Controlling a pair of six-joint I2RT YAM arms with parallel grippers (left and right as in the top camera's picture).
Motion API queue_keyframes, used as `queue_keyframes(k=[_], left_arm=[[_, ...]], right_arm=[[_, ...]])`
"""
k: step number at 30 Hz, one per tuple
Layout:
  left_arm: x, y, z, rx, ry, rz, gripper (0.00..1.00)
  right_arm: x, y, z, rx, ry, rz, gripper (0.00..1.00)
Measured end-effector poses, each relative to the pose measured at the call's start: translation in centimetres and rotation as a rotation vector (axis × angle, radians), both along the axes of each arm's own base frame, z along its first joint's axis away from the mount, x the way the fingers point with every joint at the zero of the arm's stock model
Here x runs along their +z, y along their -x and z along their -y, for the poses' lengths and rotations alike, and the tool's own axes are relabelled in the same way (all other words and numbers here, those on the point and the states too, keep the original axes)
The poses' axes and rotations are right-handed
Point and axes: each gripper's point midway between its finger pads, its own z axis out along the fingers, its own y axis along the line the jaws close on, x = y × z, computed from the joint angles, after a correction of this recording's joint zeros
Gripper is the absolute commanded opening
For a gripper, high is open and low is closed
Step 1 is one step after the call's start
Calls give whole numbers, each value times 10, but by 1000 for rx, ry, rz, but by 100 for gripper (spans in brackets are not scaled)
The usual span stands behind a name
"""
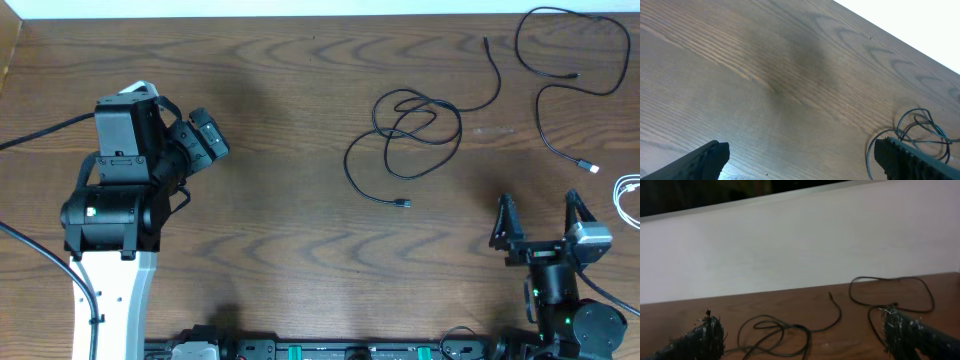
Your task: Untangle cables
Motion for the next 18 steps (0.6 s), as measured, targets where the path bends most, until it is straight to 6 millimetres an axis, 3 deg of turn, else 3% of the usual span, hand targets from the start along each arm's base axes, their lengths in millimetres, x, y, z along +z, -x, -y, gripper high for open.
queue_keyframes(k=[10, 18], left_arm=[[0, 0, 0, 0, 0, 0, 100], [0, 0, 0, 0, 0, 0, 100]], right_arm=[[-42, -13, 25, -113, -180, -37, 99], [-75, -17, 34, -160, -260, -97, 99]])
